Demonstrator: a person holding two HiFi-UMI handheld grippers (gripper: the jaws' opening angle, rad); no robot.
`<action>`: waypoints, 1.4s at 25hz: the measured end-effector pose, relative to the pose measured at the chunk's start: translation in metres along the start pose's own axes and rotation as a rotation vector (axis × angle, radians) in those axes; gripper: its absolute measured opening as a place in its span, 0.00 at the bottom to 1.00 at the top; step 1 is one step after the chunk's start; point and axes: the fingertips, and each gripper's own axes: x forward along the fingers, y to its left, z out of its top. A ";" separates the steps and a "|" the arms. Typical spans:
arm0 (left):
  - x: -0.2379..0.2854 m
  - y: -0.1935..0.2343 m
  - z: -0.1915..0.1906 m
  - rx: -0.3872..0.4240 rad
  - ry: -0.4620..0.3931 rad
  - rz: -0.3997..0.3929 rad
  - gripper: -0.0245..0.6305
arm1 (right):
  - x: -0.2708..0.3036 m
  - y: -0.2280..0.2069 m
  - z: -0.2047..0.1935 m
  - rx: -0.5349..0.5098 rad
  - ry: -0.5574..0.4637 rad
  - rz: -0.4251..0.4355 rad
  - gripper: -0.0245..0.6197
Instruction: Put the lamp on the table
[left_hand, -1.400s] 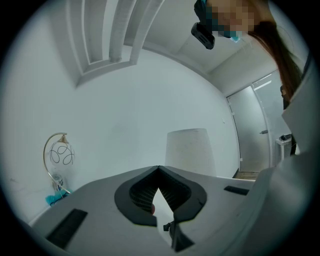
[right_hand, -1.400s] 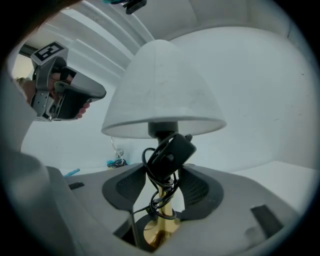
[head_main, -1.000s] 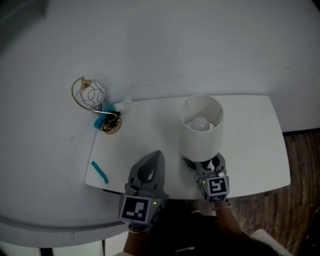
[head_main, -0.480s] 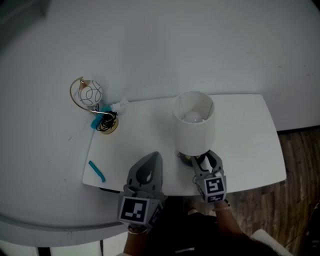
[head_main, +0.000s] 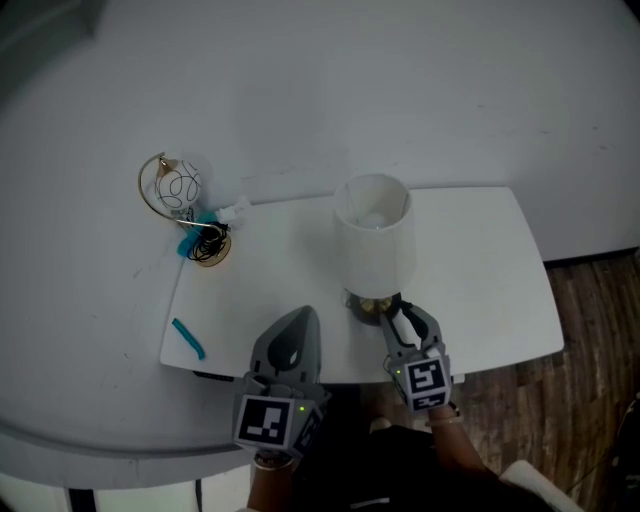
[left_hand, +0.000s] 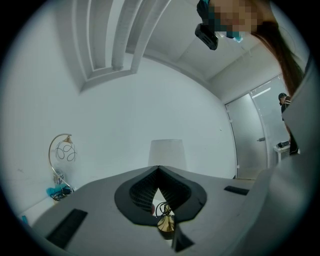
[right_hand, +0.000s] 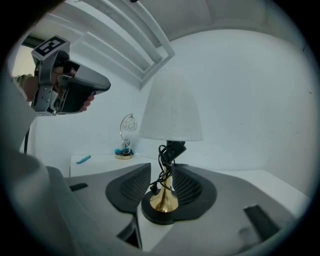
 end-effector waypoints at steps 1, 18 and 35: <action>-0.002 -0.002 0.000 -0.001 -0.003 -0.001 0.04 | -0.003 0.000 0.001 -0.008 -0.002 -0.001 0.24; -0.011 -0.042 0.005 0.001 -0.026 -0.045 0.04 | -0.055 -0.018 0.019 -0.041 -0.045 -0.050 0.09; 0.016 -0.060 0.004 0.033 -0.021 -0.108 0.04 | -0.063 -0.049 0.023 -0.059 -0.070 -0.122 0.04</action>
